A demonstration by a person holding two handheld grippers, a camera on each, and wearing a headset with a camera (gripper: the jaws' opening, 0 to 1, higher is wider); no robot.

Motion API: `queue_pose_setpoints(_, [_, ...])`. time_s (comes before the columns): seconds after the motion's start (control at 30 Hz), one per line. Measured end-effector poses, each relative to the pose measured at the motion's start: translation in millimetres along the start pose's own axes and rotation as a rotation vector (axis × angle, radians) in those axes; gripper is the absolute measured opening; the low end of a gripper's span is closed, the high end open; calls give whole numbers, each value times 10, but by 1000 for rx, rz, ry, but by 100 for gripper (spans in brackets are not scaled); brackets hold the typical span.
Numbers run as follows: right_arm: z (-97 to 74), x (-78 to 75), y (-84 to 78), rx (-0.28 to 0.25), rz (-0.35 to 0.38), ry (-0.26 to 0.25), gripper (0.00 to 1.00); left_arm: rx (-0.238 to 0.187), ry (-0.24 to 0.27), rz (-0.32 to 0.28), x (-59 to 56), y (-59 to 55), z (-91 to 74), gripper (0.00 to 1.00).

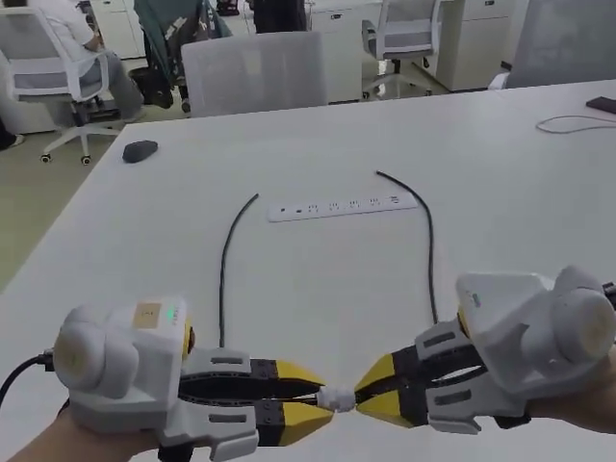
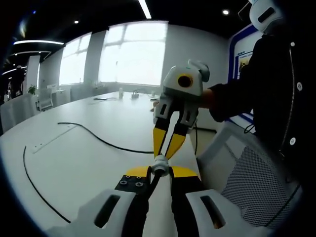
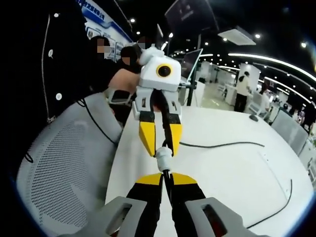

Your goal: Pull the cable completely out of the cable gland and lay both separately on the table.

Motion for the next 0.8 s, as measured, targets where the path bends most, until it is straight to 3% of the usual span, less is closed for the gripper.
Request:
queue_pose_setpoints(0.27, [-18, 51, -112, 50, -36, 28, 0, 36, -11, -1, -25, -89, 23, 15])
queue_pose_setpoints(0.37, [-48, 39, -142, 45, -21, 22, 0, 35, -13, 0, -22, -92, 14, 15])
queue_pose_setpoints(0.6, [-161, -36, -202, 61, 19, -31, 0, 23, 5, -3, 26, -90, -4, 15])
queue_pose_setpoints(0.8, [-390, -95, -409, 105, 52, -95, 0, 32, 29, 1, 73, -131, -86, 15])
Point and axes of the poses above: the centre of the closed fingertips' face, and the gripper's own axes: z roughly forward along the fingers, x roughly to its left, y roughly out of its top, the point moved 2 cm from there along -z, roughly backward along the fingers, and after that the axes turned 13 degrees about -x, right-handed, at the moved point
